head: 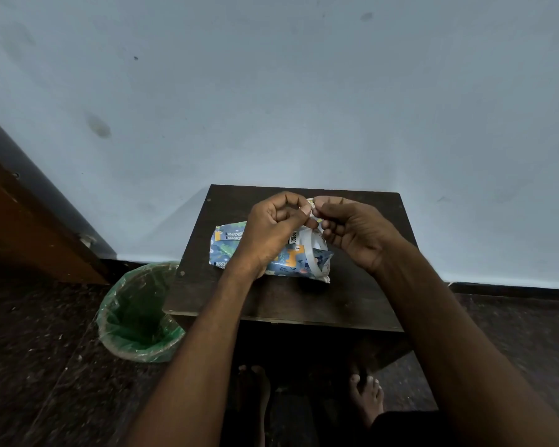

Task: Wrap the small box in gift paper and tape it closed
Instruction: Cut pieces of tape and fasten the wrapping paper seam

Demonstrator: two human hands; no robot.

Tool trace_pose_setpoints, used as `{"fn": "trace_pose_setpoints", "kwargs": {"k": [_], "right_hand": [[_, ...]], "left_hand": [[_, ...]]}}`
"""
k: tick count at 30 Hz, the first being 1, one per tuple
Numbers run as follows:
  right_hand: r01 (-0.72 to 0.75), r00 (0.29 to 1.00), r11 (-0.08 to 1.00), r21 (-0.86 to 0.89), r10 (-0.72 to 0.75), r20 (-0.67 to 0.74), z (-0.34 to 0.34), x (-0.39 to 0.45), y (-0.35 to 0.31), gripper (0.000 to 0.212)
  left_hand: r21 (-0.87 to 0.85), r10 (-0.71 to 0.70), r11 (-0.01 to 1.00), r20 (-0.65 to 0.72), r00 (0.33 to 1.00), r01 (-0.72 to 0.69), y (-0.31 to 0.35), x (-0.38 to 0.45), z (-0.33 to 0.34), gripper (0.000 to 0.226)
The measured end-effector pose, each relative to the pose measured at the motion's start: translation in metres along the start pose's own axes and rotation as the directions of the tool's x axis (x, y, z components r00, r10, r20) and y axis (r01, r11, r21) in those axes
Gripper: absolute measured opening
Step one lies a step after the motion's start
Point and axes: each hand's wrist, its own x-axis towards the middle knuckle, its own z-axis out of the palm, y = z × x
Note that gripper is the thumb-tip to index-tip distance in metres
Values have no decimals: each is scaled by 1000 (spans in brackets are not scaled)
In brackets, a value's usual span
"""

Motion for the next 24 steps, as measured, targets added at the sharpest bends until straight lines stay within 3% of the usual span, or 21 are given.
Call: {"fn": "trace_pose_setpoints", "kwargs": {"k": [6,11,16,20,24], "right_hand": [[-83,996,994,71,81,33,0,2,1,10],[20,999,987,-161,-24,-22,-3,3,-1,11],[72,997,952,-296,-69,21,-9,-2,-6,6],[139,980,876,-462,-190,-66,-12,5,-3,2],[152,973,894,-421,-210,-95,-11,7,-1,9]], "left_hand": [[15,31,999,-12,999,-31,-4,1,-1,5],[33,36,999,-24,999,-35,-5,1,0,6],[60,34,998,-60,998,-30,-8,1,3,5],[88,41,995,-59,997,-36,-10,1,3,6],[212,82,975,-85,993,-62,-12,1,7,5]]}}
